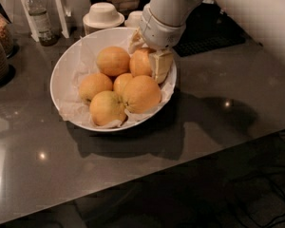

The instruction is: Pick orange from white bowl

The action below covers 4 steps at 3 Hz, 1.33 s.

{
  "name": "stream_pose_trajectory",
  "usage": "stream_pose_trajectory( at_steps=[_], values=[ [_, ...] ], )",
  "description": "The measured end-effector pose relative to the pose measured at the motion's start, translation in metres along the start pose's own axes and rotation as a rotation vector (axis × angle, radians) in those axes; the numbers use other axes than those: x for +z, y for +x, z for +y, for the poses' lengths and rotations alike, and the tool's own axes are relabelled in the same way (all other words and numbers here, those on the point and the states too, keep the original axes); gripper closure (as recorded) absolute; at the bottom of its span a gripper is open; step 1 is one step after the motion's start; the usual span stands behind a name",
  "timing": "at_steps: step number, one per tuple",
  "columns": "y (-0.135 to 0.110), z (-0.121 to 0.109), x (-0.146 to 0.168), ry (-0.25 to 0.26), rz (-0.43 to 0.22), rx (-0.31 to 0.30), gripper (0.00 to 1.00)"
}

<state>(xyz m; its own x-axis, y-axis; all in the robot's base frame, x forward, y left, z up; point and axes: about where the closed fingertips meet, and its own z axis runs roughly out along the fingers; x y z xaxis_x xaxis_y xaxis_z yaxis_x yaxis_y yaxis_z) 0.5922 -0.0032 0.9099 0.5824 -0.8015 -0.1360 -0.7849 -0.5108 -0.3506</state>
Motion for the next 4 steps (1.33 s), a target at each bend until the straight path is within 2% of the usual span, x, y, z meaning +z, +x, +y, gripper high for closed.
stream_pose_trajectory(
  at_steps=[1,2,3,4],
  values=[
    [0.003,-0.001,0.01,-0.029,-0.017,-0.019,0.22],
    [0.006,-0.001,0.014,-0.043,-0.026,-0.015,0.24],
    [0.01,0.001,0.017,-0.055,-0.032,-0.003,0.43],
    [0.013,0.002,0.018,-0.061,-0.036,0.009,0.66]
  ],
)
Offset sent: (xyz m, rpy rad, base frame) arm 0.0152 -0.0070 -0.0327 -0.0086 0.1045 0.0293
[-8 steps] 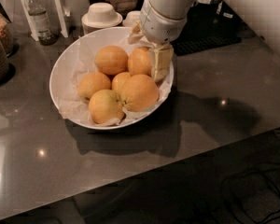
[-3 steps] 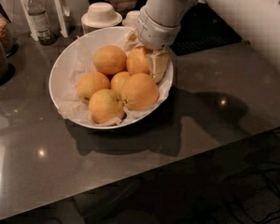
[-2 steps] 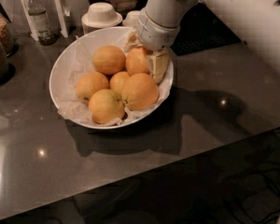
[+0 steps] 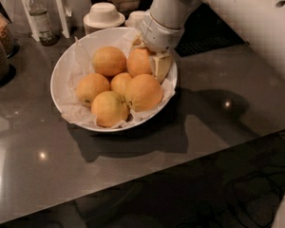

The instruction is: Pick orange from white bowl

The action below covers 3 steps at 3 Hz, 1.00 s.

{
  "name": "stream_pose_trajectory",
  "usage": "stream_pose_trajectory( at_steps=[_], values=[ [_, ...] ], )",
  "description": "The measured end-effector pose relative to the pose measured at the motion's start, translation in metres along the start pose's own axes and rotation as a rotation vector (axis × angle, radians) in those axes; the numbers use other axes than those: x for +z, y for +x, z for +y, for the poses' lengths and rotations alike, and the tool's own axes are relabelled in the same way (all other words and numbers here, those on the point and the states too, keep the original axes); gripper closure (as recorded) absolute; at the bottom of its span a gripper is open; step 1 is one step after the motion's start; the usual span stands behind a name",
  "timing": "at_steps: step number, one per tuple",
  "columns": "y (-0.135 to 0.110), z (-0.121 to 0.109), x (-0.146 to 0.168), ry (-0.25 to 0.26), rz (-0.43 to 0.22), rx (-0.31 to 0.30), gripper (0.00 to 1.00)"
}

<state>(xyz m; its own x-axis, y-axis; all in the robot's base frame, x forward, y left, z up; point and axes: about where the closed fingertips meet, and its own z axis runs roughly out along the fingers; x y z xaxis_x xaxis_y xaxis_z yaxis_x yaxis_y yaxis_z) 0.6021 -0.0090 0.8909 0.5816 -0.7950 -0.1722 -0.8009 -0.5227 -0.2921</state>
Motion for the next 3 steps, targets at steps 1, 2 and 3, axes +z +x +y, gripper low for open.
stream_pose_trajectory(
  at_steps=[1,2,3],
  values=[
    [0.002,0.001,0.0,0.0,-0.001,0.009,0.9],
    [-0.008,0.008,-0.012,0.088,-0.062,0.016,1.0],
    [-0.025,0.009,-0.059,0.302,-0.148,0.002,1.0]
  ],
)
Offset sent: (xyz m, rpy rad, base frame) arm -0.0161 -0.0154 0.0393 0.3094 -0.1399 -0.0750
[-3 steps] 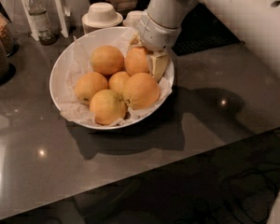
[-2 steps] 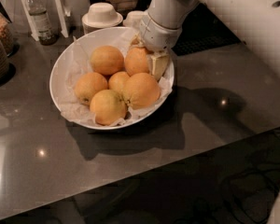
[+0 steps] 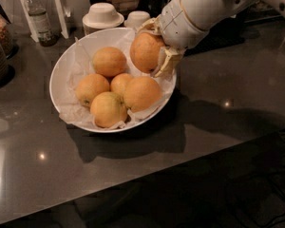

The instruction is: Pick orange from white bowl

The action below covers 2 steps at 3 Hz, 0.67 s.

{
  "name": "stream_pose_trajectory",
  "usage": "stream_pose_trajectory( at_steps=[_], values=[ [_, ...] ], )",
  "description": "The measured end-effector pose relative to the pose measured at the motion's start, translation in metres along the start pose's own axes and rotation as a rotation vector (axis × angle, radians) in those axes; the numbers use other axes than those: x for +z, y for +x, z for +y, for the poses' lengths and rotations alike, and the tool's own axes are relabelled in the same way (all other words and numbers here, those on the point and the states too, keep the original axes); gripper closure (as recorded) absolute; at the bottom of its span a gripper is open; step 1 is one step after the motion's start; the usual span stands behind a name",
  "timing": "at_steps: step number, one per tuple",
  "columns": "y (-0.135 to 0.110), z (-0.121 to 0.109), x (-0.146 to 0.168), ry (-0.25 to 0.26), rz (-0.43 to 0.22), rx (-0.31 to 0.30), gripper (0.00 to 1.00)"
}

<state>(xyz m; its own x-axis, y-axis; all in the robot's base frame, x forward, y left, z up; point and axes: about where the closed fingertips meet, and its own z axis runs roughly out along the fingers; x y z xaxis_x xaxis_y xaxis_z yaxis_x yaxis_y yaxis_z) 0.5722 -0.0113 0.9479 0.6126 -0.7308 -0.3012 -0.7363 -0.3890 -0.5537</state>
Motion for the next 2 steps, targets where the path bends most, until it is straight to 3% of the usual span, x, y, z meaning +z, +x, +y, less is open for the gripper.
stream_pose_trajectory(
  at_steps=[1,2],
  values=[
    [-0.023,-0.014,-0.048,0.19,-0.062,-0.031,1.0],
    [-0.043,-0.018,-0.087,0.305,-0.151,-0.061,1.0]
  ],
)
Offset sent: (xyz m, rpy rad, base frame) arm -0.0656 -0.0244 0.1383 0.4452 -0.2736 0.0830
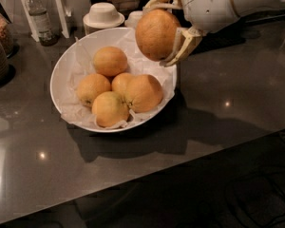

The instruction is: Pick orange from white bowl

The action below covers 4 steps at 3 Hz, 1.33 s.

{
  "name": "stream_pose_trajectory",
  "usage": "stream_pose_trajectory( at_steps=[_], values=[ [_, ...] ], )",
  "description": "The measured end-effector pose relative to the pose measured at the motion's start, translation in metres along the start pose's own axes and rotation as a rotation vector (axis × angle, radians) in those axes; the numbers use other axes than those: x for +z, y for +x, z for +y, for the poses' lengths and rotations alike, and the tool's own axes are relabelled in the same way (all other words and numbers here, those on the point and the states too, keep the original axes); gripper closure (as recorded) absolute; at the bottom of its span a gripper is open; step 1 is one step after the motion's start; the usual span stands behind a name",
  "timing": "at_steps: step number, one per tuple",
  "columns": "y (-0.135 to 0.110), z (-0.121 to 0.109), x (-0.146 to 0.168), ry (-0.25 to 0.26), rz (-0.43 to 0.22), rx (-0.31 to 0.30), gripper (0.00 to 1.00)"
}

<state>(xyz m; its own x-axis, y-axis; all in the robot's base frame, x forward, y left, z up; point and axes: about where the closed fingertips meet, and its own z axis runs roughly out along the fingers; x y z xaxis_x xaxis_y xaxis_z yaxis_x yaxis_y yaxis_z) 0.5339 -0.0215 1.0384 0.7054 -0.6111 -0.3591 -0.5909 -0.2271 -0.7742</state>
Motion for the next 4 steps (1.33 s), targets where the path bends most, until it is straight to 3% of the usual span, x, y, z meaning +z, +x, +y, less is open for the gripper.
stream_pose_trajectory(
  at_steps=[1,3,4],
  values=[
    [-0.023,0.01,-0.022,0.093,-0.1,-0.012,1.0],
    [-0.061,0.056,-0.027,0.3,-0.358,0.005,1.0],
    [-0.089,0.068,-0.043,0.321,-0.354,-0.088,1.0]
  ],
)
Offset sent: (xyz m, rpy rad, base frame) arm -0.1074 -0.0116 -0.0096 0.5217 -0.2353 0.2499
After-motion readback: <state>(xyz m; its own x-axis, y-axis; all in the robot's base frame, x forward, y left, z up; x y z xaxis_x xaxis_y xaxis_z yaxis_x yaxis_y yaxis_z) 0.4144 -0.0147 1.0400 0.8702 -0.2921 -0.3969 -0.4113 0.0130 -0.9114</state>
